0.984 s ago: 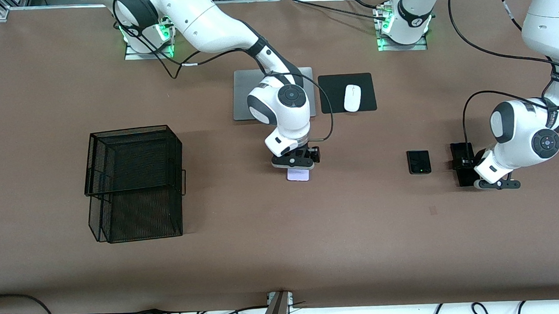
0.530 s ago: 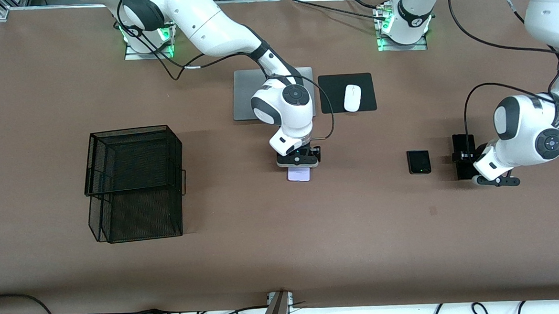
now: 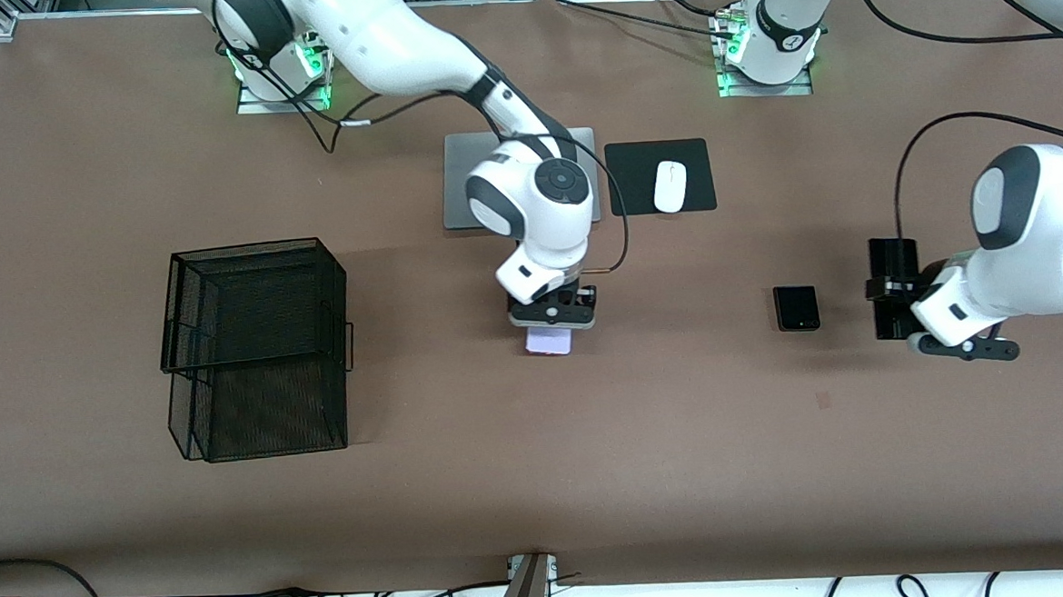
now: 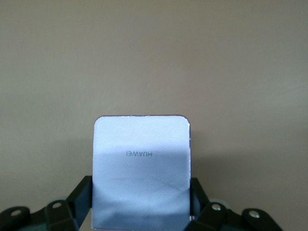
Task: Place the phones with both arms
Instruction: 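Carry the white phone into the basket while the left gripper moves the black phone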
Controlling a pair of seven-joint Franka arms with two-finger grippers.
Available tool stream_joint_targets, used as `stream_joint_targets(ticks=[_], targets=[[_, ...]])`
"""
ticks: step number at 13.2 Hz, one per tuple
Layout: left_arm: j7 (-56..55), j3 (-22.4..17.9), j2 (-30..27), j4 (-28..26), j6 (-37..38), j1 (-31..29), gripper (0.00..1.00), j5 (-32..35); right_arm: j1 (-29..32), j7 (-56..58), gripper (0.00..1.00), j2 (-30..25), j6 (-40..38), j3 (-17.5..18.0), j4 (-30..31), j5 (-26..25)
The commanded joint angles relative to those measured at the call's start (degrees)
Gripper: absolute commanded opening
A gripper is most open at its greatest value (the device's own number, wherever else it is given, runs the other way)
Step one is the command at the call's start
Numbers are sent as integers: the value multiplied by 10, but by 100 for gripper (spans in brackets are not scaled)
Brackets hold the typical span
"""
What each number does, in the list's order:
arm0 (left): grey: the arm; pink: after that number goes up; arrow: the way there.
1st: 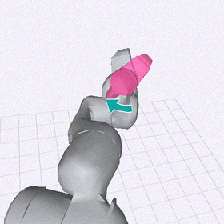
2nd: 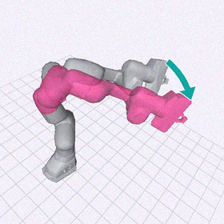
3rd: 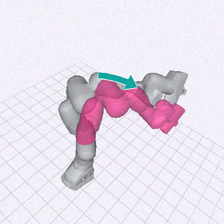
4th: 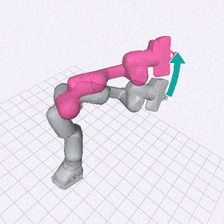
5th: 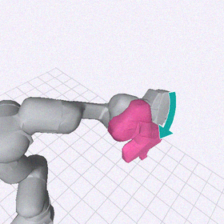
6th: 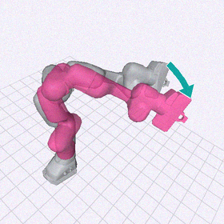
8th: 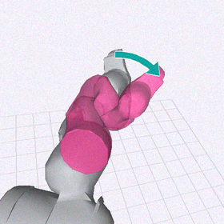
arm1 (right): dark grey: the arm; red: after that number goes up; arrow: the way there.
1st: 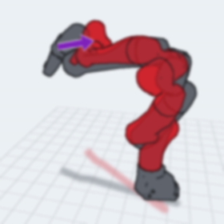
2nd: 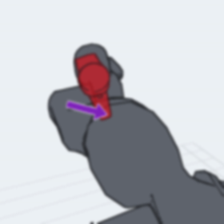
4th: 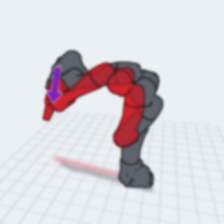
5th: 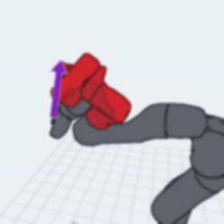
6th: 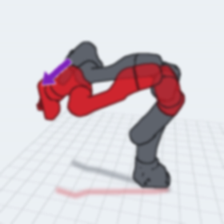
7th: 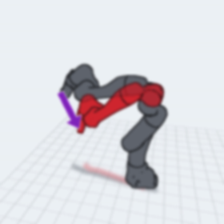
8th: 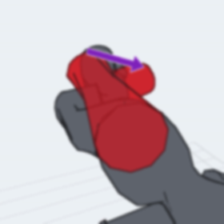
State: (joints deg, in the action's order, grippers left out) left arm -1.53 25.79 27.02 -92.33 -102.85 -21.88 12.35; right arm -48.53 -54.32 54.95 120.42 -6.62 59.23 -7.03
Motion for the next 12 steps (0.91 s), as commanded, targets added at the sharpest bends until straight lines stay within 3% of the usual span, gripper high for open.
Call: stream_joint_targets(ticks=[1, 3, 6, 9, 12], targets=[[-86, 20, 13, 16, 14, 48, 14, -41, 52, 108, 12, -101, -111, 6, 29, 67], [-145, 19, 39, 17, -16, 96, 14, -100, 109, 185, 12, -152, -180, 2, 50, 83], [-273, 17, 86, 17, -157, 205, 15, -104, 213, 347, 12, -211, -216, 1, 95, 89], [-353, 13, 142, 14, -283, 275, 16, -102, 325, 494, 12, -203, -207, 3, 92, 88], [-353, 1, 179, 14, -340, 319, 15, -102, 372, 557, 12, -152, -119, 3, 93, 104]])
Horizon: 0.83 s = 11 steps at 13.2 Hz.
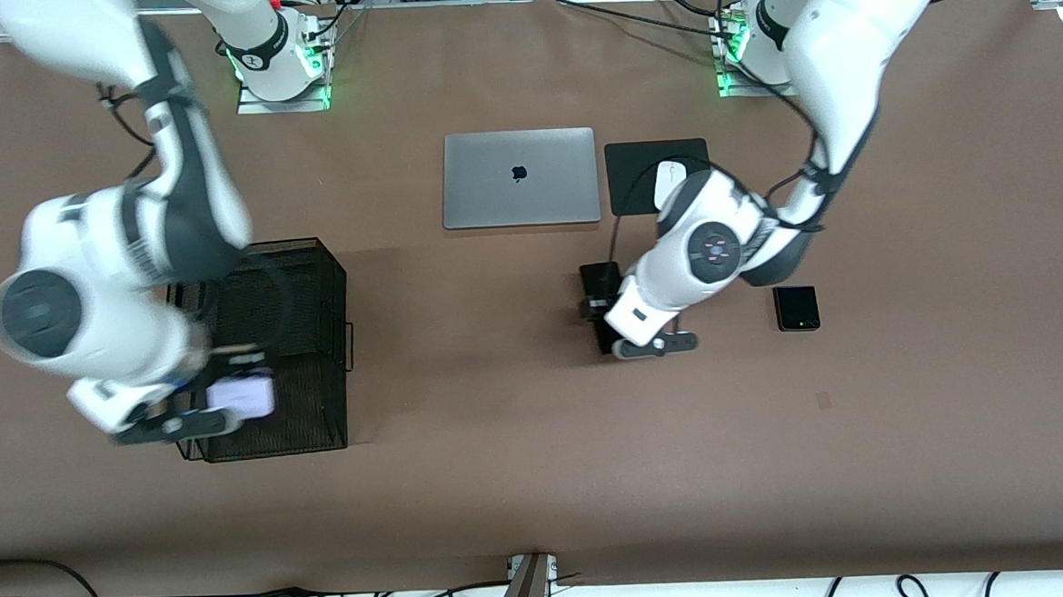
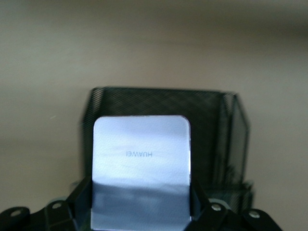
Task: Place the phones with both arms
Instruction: 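Carry the white phone into the basket while the left gripper moves the black phone, then release the white phone in the basket while the left gripper sets down the black phone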
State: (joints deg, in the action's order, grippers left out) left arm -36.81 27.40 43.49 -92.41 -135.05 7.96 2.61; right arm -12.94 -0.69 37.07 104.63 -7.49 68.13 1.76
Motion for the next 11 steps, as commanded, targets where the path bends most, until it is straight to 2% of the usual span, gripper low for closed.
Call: stream_joint_targets(ticks=[1, 3, 4, 5, 7, 8, 9, 10, 11], targets=[[0, -20, 25, 14, -24, 34, 15, 0, 23, 24, 12, 43, 54, 12, 5, 32], [-4, -37, 42, 14, -47, 70, 16, 5, 25, 33, 13, 70, 77, 12, 11, 39], [-5, -54, 42, 11, -54, 82, 29, 6, 26, 33, 13, 77, 85, 12, 16, 40], [-12, -58, 41, 8, -54, 86, 99, 5, 26, 32, 13, 81, 94, 12, 31, 40], [-32, -59, 36, 8, -51, 83, 100, 6, 24, 30, 14, 81, 102, 14, 56, 46], [-33, -59, 23, 7, -42, 76, 100, 6, 24, 28, 22, 82, 102, 14, 67, 54], [-32, -60, 7, 7, -16, 66, 100, 6, 24, 24, 58, 85, 103, 14, 67, 65], [-31, -61, -16, 10, 31, 49, 100, 6, 26, 24, 100, 86, 103, 14, 67, 75], [-30, -63, -38, 12, 77, 32, 100, 6, 27, 30, 100, 85, 102, 13, 64, 78]])
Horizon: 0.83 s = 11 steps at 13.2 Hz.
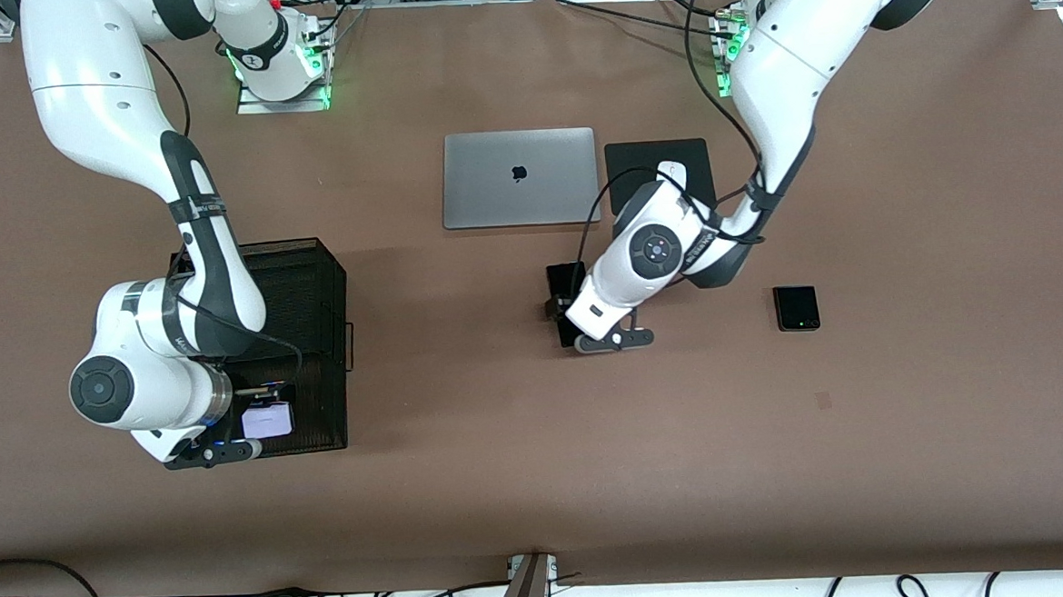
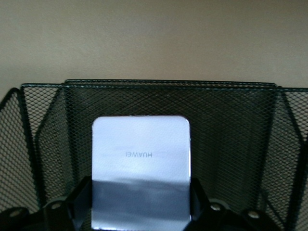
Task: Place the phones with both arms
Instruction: 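Release the white phone in the basket while the left gripper sets down the black phone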
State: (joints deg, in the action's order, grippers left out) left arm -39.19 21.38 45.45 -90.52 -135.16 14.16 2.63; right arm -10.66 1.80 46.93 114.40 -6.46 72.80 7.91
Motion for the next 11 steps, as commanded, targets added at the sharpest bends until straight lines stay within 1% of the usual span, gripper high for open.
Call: stream_joint_targets(ticks=[1, 2, 3, 4, 5, 6, 8, 9, 10, 11], targets=[[-2, -8, -84, -5, 133, -52, 100, 6, 5, 5, 100, -17, 1, 1, 11, 17], [-1, -11, -106, -3, 183, -71, 100, 8, 5, 6, 100, -21, -2, 0, 0, 16], [2, -13, -126, -3, 229, -90, 100, 28, 6, 7, 100, -30, -7, 0, -7, 16], [19, -13, -141, -3, 272, -112, 100, 62, 8, 8, 100, -39, -22, 0, -16, 14], [51, -11, -152, -3, 311, -134, 100, 92, 7, 8, 100, -53, -42, 0, -28, 12], [97, -11, -158, -3, 340, -160, 100, 103, 6, 5, 100, -67, -67, 0, -43, 11], [191, -11, -162, -5, 367, -215, 100, 103, -4, -3, 100, -82, -131, 2, -68, 11], [241, -10, -157, -12, 368, -244, 100, 96, -19, -38, 100, -88, -155, 4, -79, 11], [277, -11, -147, -18, 365, -261, 100, 97, -40, -82, 100, -91, -172, 4, -85, 10], [296, -10, -134, -20, 361, -280, 100, 97, -69, -123, 100, -93, -184, 4, -89, 11]])
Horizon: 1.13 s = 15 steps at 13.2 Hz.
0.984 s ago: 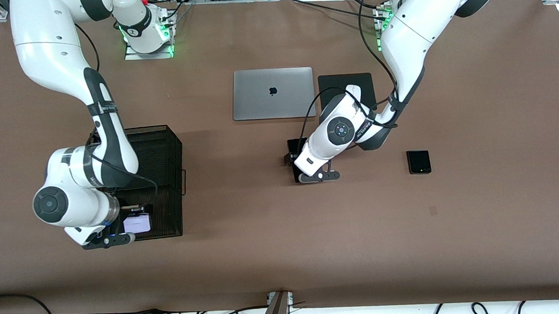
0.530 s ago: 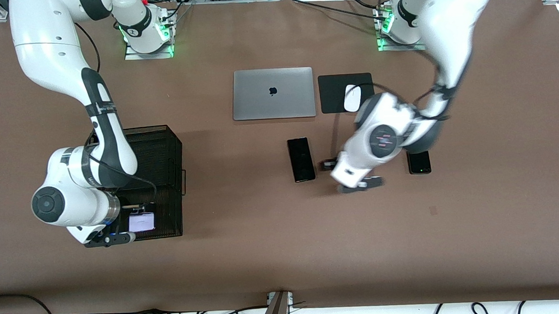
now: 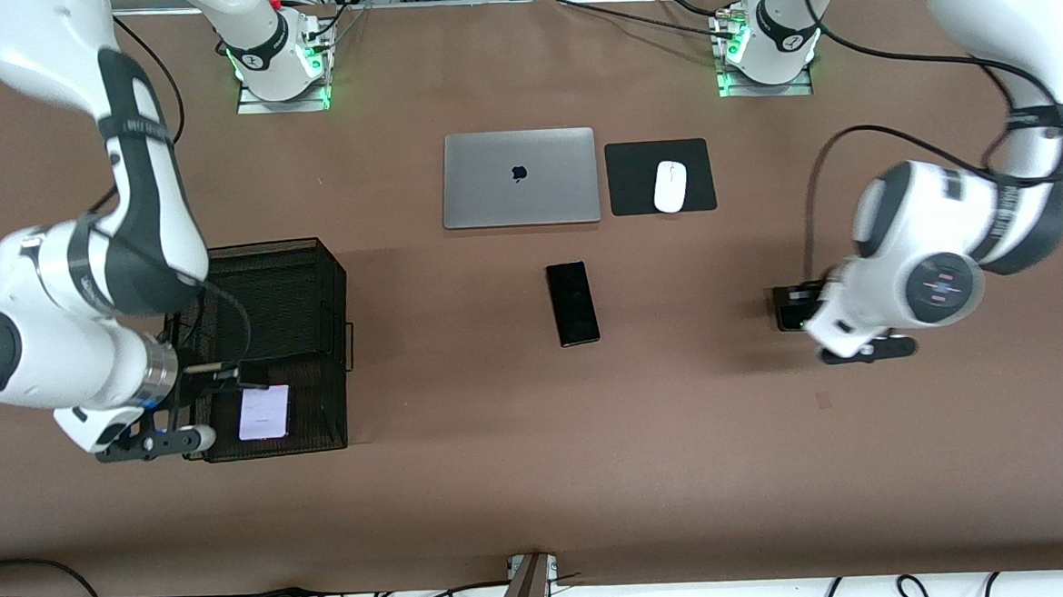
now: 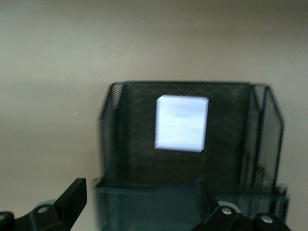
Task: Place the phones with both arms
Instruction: 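Grasp the black phone with the right gripper while the left gripper grasps the flip phone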
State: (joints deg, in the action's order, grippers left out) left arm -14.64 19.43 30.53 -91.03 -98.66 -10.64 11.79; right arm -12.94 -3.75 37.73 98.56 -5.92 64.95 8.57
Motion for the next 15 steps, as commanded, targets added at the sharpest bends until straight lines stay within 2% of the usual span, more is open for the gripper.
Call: stream_joint_targets(ticks=[1, 4, 9, 12, 15], targets=[[52, 11, 27, -20, -16, -46, 100, 4, -72, -96, 100, -1, -28, -1, -13, 4], [53, 13, 28, -93, -134, -50, 100, 4, -186, -220, 100, 8, 17, -3, -17, -1], [53, 10, 42, -192, -319, -53, 100, 11, -346, -339, 100, 73, 137, -4, -17, -34], [54, 6, 48, -202, -342, -53, 100, 20, -394, -369, 100, 121, 190, -3, -14, -69], [53, 4, 45, -202, -340, -53, 100, 41, -405, -366, 100, 163, 232, -1, -4, -72]])
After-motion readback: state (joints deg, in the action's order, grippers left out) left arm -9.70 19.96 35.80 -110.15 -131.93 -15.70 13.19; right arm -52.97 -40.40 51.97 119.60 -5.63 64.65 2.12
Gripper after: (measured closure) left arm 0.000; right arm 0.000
